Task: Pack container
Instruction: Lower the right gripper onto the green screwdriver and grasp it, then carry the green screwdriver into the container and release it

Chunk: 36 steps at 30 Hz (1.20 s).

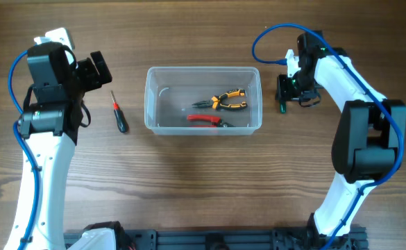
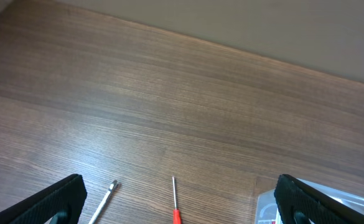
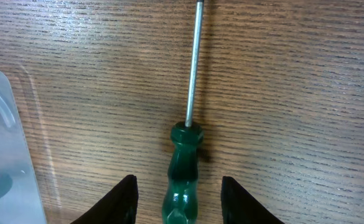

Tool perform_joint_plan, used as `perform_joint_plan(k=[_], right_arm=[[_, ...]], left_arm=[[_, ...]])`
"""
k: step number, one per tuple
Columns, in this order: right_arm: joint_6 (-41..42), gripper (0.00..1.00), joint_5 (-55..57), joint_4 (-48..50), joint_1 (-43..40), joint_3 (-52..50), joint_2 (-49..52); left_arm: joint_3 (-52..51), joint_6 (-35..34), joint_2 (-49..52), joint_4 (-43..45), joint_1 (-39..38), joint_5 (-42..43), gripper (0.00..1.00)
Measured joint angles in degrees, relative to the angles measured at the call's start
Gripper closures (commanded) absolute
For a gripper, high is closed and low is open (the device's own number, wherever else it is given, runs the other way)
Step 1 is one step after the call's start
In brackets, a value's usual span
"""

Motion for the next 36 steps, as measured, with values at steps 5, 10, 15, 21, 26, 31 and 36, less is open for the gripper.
perform_joint_plan(k=[5,10,15,21,26,31,36], right_arm=[[-0.2,0.64,0.4,0.4,1.2,0.3,2.4],[-0.3,0.83,1.2,0.4,1.2,0.6,2.8],[0.8,0.96,1.2,1.3,1.2,0.7,2.9],[0.7,0.96,-1.2,-6.4,1.5,8.6,3.6],[0.7,0.96,-4.6,-7.8,4.7,21.0,-4.1],[-7.0,0.96,-10.2,-6.7,14.9,25.9,-15.7],[-26.1,0.96,-11.8,-10.4,27.2,25.6,-14.4]], left_arm=[[0.0,0.0,0.0,0.0,0.0,0.0,0.00],[0.0,0.0,0.0,0.0,0.0,0.0,0.00],[0.0,0.0,0.0,0.0,0.0,0.0,0.00],[0.0,0.0,0.0,0.0,0.0,0.0,0.00],[0.0,0.0,0.0,0.0,0.0,0.0,0.00],[0.0,0.0,0.0,0.0,0.0,0.0,0.00],[0.0,0.0,0.0,0.0,0.0,0.0,0.00]])
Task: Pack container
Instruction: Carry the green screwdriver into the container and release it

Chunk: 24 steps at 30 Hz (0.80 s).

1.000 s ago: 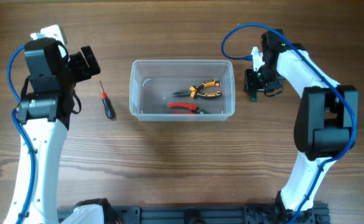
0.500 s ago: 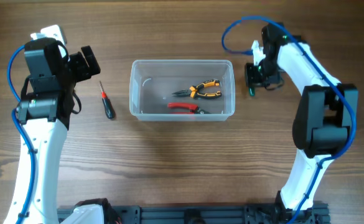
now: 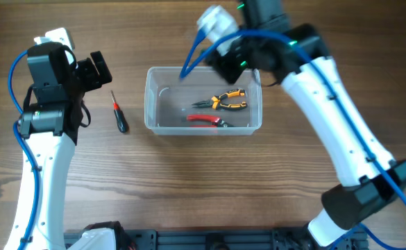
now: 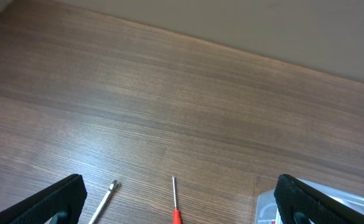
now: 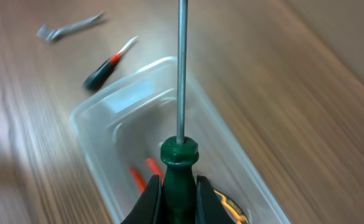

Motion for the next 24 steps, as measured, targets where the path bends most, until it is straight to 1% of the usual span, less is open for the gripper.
perform_joint_plan(k=[1,4,7,11,16,17,18,19,21,24], right_arm=[[-3.3,0.96,-0.1,-0.5,1.9,-0.3,0.9],[-8.4,0.96,-0.4,-2.1,5.1,-1.7,3.5],[-14.7,0.96,-0.5,-6.2,7.1,-2.6,9.7],[-19.7,0.96,-0.4,-6.5,9.0,-2.9,18.2],[-23.8,0.95,-0.4,-5.6,11.6,-3.2,22.8],[-24.1,0.74,-0.4,-5.4,11.9,-3.2,23.3],[-24.3,0.56,-0.4,-5.0,12.1,-3.2,23.7],[-24.1,0.53,-0.4,-4.9,12.0,-3.2,23.9],[-24.4,0.52,-0.2,-4.1,12.0,-3.2,24.0],[-23.3,0.57,2.2,-3.3,12.0,-3.2,24.0]], left_arm=[[0.0,0.0,0.0,0.0,0.0,0.0,0.00],[0.0,0.0,0.0,0.0,0.0,0.0,0.00],[0.0,0.0,0.0,0.0,0.0,0.0,0.00],[0.0,0.0,0.0,0.0,0.0,0.0,0.00],[0.0,0.0,0.0,0.0,0.0,0.0,0.00],[0.0,0.0,0.0,0.0,0.0,0.0,0.00],[0.0,0.0,0.0,0.0,0.0,0.0,0.00],[0.0,0.0,0.0,0.0,0.0,0.0,0.00],[0.0,0.0,0.0,0.0,0.0,0.0,0.00],[0.0,0.0,0.0,0.0,0.0,0.0,0.00]])
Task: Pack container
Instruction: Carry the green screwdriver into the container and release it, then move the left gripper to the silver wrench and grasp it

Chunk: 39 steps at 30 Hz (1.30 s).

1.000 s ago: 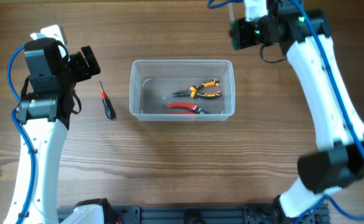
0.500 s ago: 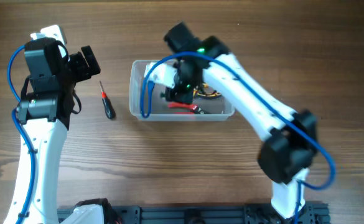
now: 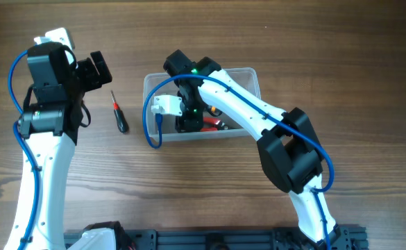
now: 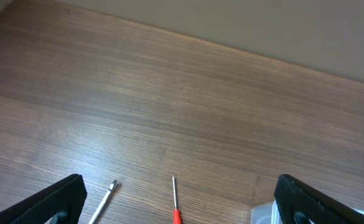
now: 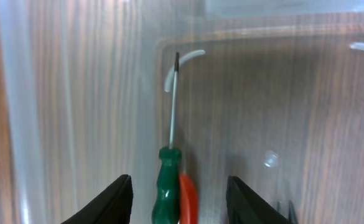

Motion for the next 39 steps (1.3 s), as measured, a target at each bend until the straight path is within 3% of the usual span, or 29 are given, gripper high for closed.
perform_joint_plan(k=[4,8,13,19,22,24,29,34,36,39], right_arm=[[4.4,0.57,10.4,0.2,-0.5,0.0,0.0],[14.8,0.48,19.2,0.0,-5.1,5.1,0.0],[33.2,0.35,16.2,0.1,-18.3,13.8,-5.0],[49.7,0.27,9.6,-1.7,-36.5,16.3,-14.7],[53.5,0.21,7.1,-4.5,-44.0,16.3,-14.0],[56.1,0.00,6.4,-5.3,-49.2,16.3,-13.4],[56.8,0.00,5.9,-4.6,-53.3,16.3,-11.7],[56.8,0.00,5.7,-2.6,-53.2,16.3,-11.5],[56.9,0.00,5.6,-1.5,-53.2,16.3,-11.5],[56.9,0.00,5.5,-1.3,-53.2,16.3,-11.5]], left_arm=[[0.0,0.0,0.0,0.0,0.0,0.0,0.00],[0.0,0.0,0.0,0.0,0.0,0.0,0.00],[0.0,0.0,0.0,0.0,0.0,0.0,0.00],[0.0,0.0,0.0,-0.2,0.0,1.8,0.00],[0.1,-1.2,0.0,-2.7,0.0,6.7,0.00],[0.3,-4.3,0.4,-6.1,0.0,10.0,0.00],[0.9,-8.2,13.1,-18.6,0.8,7.8,0.00],[0.9,0.5,21.1,-20.6,5.6,6.9,0.00],[0.9,3.4,21.2,-21.0,9.0,6.5,0.09],[0.9,12.0,21.2,-22.6,16.3,7.0,0.14]])
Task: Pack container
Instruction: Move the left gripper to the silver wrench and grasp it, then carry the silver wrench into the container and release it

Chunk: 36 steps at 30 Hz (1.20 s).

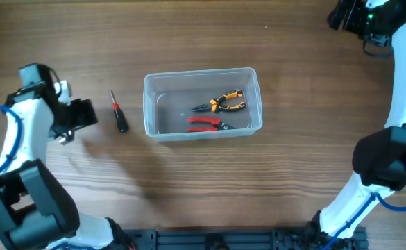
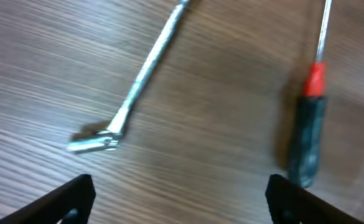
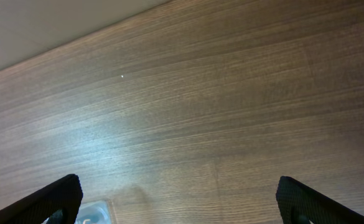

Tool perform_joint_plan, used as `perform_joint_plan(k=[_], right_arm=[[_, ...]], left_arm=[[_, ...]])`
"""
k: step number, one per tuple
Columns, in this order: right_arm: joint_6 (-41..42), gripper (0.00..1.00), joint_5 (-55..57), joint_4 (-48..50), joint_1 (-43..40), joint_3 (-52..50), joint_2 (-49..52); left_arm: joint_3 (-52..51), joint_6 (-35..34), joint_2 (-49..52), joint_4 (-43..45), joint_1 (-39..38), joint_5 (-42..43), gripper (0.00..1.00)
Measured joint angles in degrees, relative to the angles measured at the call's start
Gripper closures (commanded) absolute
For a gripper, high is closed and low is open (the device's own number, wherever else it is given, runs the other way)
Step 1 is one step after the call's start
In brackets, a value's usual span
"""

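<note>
A clear plastic container (image 1: 203, 75) stands mid-table with orange-handled pliers (image 1: 221, 102) and red-handled pliers (image 1: 204, 123) inside; I cannot make out a green screwdriver in it. Left of it a black and red screwdriver (image 1: 118, 114) lies on the wood. In the left wrist view that screwdriver (image 2: 309, 134) has a silver socket tool (image 2: 135, 99) beside it. My left gripper (image 1: 83, 114) hovers low, just left of the screwdriver, open and empty (image 2: 180, 205). My right gripper (image 1: 347, 15) is open and empty (image 3: 178, 199) at the far right back corner.
The wooden table (image 1: 203, 180) carries only these things. A corner of the container (image 3: 94, 211) shows at the bottom left of the right wrist view. My left arm covers the silver tool from overhead.
My right gripper has left the container and now sits open at the table's far right back. My left gripper has come down close over the silver tool and the black screwdriver.
My right gripper stood open round a green screwdriver on the table right of the container. Then it held that screwdriver above the container, then stood open inside with the screwdriver lying by the red pliers. Now it is withdrawn, and the left arm has lowered.
</note>
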Motion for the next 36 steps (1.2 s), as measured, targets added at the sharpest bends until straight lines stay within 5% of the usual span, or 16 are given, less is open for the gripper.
perform_joint_plan(k=[9,19,20,21,25,36], right_arm=[[0.0,0.00,0.0,0.1,0.0,0.0,0.0],[0.0,0.00,0.0,0.1,0.0,0.0,0.0],[0.0,0.00,0.0,0.1,0.0,0.0,0.0],[0.0,0.00,0.0,0.1,0.0,0.0,0.0],[0.0,0.00,0.0,0.1,0.0,0.0,0.0],[0.0,0.00,0.0,0.1,0.0,0.0,0.0]], left_arm=[[0.0,19.2,3.9,8.6,2.3,-2.4,0.36],[0.1,22.6,12.8,10.9,2.0,-2.8,0.43],[0.1,22.6,12.8,10.9,2.0,-2.8,0.53],[0.1,22.6,12.8,10.9,2.0,-2.8,0.75],[0.1,23.8,12.8,11.0,2.0,-3.0,0.95],[2.8,24.3,12.7,6.3,0.2,-4.0,0.96]])
